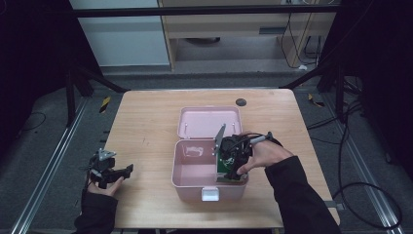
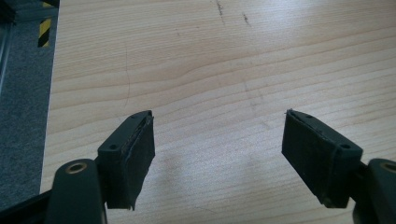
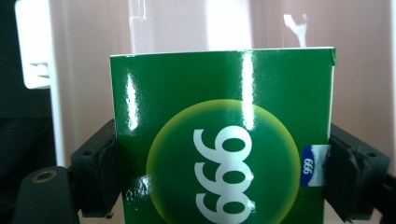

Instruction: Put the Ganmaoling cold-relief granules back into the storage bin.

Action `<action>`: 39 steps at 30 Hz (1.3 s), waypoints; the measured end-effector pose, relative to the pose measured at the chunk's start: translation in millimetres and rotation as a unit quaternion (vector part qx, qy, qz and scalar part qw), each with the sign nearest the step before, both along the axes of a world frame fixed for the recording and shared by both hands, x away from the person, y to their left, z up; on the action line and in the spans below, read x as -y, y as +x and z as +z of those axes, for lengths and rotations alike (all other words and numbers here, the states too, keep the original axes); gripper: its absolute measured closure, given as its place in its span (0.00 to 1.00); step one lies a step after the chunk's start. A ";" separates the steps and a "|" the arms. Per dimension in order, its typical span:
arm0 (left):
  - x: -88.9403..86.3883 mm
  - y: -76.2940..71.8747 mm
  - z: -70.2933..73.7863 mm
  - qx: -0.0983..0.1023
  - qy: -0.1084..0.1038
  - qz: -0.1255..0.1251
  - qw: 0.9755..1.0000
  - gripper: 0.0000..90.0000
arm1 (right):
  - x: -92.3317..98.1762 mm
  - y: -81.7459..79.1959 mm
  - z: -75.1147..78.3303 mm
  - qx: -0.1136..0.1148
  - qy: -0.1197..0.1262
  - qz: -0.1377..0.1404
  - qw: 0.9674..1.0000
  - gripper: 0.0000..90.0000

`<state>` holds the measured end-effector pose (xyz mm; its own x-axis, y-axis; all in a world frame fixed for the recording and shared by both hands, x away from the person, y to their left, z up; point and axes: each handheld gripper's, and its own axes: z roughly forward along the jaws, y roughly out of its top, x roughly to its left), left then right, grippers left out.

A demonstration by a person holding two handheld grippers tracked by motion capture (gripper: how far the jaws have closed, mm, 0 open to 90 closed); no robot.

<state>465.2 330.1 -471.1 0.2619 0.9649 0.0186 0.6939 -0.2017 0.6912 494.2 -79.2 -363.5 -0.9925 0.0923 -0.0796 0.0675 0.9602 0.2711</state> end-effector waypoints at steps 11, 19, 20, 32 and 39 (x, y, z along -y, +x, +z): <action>-1.0 -0.1 0.1 0.000 -0.001 0.001 1.000 0.27 | -1.4 0.4 0.6 0.001 0.006 -0.001 1.000 0.16; -0.6 0.0 0.0 0.000 -0.001 0.000 1.000 0.27 | 8.6 -4.1 18.5 0.013 0.053 -0.013 0.998 0.12; -0.6 0.0 0.0 0.000 -0.001 0.000 1.000 0.27 | 10.9 -4.4 21.1 0.019 0.059 -0.013 0.998 0.12; -0.9 -0.9 0.4 0.001 -0.003 0.001 1.000 0.28 | 55.9 -12.2 56.7 0.082 0.140 -0.089 0.983 0.13; -0.9 -1.4 0.8 0.001 -0.003 -0.002 1.000 0.31 | 95.7 -16.5 55.3 0.119 0.177 -0.158 0.964 0.16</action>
<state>463.8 331.0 -470.3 0.2658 0.9639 0.0133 0.6916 -0.2002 0.6940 477.7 -174.9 -308.1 -0.8676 0.4507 -0.2100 0.2370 0.7462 0.6221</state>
